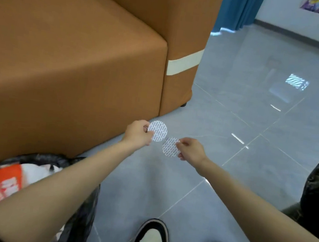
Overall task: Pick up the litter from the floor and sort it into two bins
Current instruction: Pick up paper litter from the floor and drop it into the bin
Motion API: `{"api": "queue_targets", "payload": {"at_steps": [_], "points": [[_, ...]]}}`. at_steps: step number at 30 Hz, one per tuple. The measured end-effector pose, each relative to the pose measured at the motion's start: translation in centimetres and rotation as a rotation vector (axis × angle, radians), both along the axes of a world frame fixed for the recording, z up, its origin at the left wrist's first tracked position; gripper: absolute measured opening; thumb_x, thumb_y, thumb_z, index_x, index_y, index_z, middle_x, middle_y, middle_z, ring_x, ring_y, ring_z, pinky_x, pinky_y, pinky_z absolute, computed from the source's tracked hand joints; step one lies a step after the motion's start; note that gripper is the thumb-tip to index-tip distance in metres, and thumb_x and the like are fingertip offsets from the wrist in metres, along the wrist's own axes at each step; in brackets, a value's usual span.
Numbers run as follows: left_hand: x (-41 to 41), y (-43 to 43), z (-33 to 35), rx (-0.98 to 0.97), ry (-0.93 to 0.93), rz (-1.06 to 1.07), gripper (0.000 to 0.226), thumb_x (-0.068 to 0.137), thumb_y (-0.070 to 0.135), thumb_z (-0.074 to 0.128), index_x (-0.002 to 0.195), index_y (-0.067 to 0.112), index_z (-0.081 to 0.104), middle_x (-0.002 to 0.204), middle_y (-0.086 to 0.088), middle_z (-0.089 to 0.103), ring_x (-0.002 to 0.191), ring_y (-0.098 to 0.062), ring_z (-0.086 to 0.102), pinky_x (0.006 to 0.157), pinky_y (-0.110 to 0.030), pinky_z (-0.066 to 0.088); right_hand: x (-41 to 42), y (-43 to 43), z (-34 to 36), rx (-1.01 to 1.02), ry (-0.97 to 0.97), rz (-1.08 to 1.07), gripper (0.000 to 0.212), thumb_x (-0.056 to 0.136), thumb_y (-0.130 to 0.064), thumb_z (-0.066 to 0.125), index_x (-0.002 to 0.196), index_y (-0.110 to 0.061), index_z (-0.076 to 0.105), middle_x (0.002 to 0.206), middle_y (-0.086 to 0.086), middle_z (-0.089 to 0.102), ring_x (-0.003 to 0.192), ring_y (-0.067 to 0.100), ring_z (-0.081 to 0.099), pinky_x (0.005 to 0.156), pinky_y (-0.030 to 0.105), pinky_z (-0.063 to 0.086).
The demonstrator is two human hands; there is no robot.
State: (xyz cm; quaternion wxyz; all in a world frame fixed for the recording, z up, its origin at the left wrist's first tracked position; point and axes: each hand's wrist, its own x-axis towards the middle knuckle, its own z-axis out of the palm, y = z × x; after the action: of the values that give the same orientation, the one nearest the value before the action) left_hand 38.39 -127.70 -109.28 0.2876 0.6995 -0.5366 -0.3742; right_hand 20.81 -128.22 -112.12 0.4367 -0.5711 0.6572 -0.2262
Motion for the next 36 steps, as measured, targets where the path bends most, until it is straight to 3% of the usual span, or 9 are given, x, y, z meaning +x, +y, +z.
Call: {"api": "queue_targets", "payload": {"at_steps": [6, 12, 17, 21, 24, 27, 29, 34, 36], "points": [[7.7, 7.3, 7.3, -0.058, -0.017, 0.078, 0.014, 0.09, 0.012, 0.055, 0.103, 0.014, 0.06, 0.077, 0.0, 0.062, 0.066, -0.018, 0.063, 0.074, -0.033, 0.057, 7.2, 5.5, 8.8, 0.025, -0.109, 0.171, 0.014, 0.093, -0.01, 0.05, 0.081, -0.009, 0.058, 0.075, 0.002, 0.054, 0.058, 0.01, 0.055, 0.059, 0.021, 0.051], [16.6, 17.3, 10.7, -0.052, -0.164, 0.12, 0.022, 0.09, 0.019, 0.057, 0.112, 0.016, 0.061, 0.089, -0.002, 0.063, 0.087, -0.019, 0.063, 0.076, -0.03, 0.049, 16.1, 11.1, 15.8, -0.018, 0.065, 0.54, 0.008, 0.092, -0.011, 0.055, 0.097, -0.009, 0.06, 0.079, 0.003, 0.061, 0.061, 0.01, 0.061, 0.063, 0.022, 0.055], [21.4, 24.1, 10.1, -0.006, -0.154, 0.227, 0.028, 0.088, 0.022, 0.06, 0.116, 0.015, 0.062, 0.087, -0.002, 0.061, 0.08, -0.016, 0.057, 0.07, -0.024, 0.04, 22.1, 15.2, 17.0, -0.043, 0.2, 0.675, 0.018, 0.091, -0.009, 0.057, 0.108, -0.005, 0.063, 0.072, 0.005, 0.063, 0.055, 0.007, 0.06, 0.053, 0.018, 0.055], [23.4, 28.3, 8.7, 0.051, -0.2, 0.206, 0.036, 0.091, 0.022, 0.056, 0.126, 0.015, 0.057, 0.088, 0.001, 0.056, 0.099, -0.019, 0.058, 0.08, -0.025, 0.04, 24.3, 17.9, 14.8, 0.019, 0.237, 0.73, 0.023, 0.09, -0.01, 0.06, 0.112, -0.003, 0.063, 0.076, 0.008, 0.065, 0.052, 0.01, 0.06, 0.066, 0.031, 0.06], [23.6, 30.3, 7.4, 0.049, -0.302, 0.172, 0.041, 0.092, 0.022, 0.056, 0.132, 0.015, 0.053, 0.114, -0.003, 0.062, 0.112, -0.018, 0.054, 0.089, -0.027, 0.039, 24.2, 18.9, 13.2, 0.001, 0.262, 0.754, 0.029, 0.089, -0.015, 0.062, 0.118, -0.01, 0.063, 0.094, 0.007, 0.065, 0.07, 0.015, 0.064, 0.069, 0.028, 0.055], [24.0, 31.8, 6.2, -0.007, -0.474, 0.188, 0.05, 0.09, 0.03, 0.057, 0.138, 0.024, 0.046, 0.137, 0.001, 0.05, 0.132, -0.023, 0.037, 0.101, -0.032, 0.028, 23.7, 19.4, 12.5, -0.167, 0.349, 0.774, 0.033, 0.087, -0.02, 0.064, 0.119, -0.017, 0.061, 0.117, 0.005, 0.061, 0.101, 0.018, 0.059, 0.08, 0.026, 0.046], [23.8, 32.6, 5.9, -0.007, -0.53, 0.215, 0.058, 0.09, 0.037, 0.055, 0.144, 0.034, 0.034, 0.145, 0.002, 0.037, 0.136, -0.026, 0.026, 0.104, -0.035, 0.027, 23.4, 19.7, 12.4, -0.244, 0.372, 0.804, 0.034, 0.086, -0.021, 0.064, 0.119, -0.02, 0.06, 0.121, 0.005, 0.057, 0.1, 0.015, 0.055, 0.079, 0.022, 0.04], [22.9, 33.6, 3.5, 0.15, -0.472, 0.146, 0.069, 0.088, 0.058, 0.047, 0.147, 0.042, 0.015, 0.159, -0.003, 0.003, 0.147, -0.024, -0.004, 0.117, -0.048, -0.004, 22.4, 21.1, 11.2, -0.201, 0.408, 1.015, 0.045, 0.085, -0.026, 0.064, 0.129, -0.028, 0.053, 0.139, 0.006, 0.044, 0.131, 0.021, 0.038, 0.106, 0.033, 0.035], [22.7, 34.0, 2.4, 0.172, -0.381, 0.151, 0.072, 0.087, 0.057, 0.052, 0.147, 0.039, 0.017, 0.159, -0.003, 0.002, 0.147, -0.024, -0.003, 0.118, -0.05, 0.0, 21.8, 22.1, 10.6, -0.141, 0.437, 1.071, 0.05, 0.089, -0.025, 0.059, 0.137, -0.026, 0.046, 0.147, 0.006, 0.035, 0.139, 0.022, 0.027, 0.114, 0.037, 0.028]]}}
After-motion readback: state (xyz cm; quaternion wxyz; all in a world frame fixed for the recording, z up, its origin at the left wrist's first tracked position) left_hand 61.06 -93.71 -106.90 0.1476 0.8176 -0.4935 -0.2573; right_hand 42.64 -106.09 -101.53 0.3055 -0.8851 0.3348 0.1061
